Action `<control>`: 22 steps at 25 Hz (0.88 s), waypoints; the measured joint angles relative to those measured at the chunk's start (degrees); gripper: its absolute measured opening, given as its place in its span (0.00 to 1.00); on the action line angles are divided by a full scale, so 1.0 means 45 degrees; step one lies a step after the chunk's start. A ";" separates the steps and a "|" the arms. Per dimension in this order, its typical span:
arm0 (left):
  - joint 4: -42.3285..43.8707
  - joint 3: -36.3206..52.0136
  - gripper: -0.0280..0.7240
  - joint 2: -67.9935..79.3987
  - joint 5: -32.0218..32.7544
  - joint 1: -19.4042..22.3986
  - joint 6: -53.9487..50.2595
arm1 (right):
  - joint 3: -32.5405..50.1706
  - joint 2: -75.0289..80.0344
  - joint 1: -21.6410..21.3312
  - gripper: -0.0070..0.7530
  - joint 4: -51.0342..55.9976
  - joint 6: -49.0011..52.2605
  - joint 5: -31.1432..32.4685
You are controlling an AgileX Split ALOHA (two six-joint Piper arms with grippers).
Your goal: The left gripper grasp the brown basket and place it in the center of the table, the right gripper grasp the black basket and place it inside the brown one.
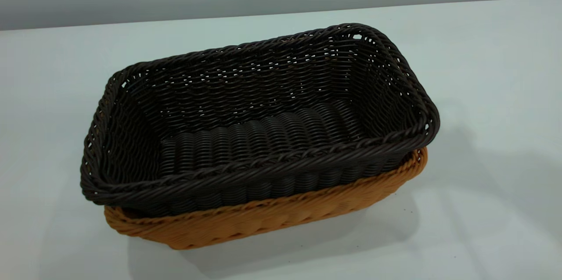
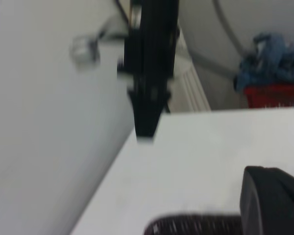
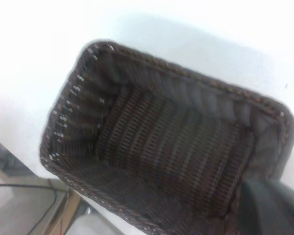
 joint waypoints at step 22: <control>0.6586 0.2334 0.04 -0.3510 0.6187 0.0000 -1.0000 | 0.7887 -1.1417 0.0000 0.01 -0.2216 -0.1579 -0.3290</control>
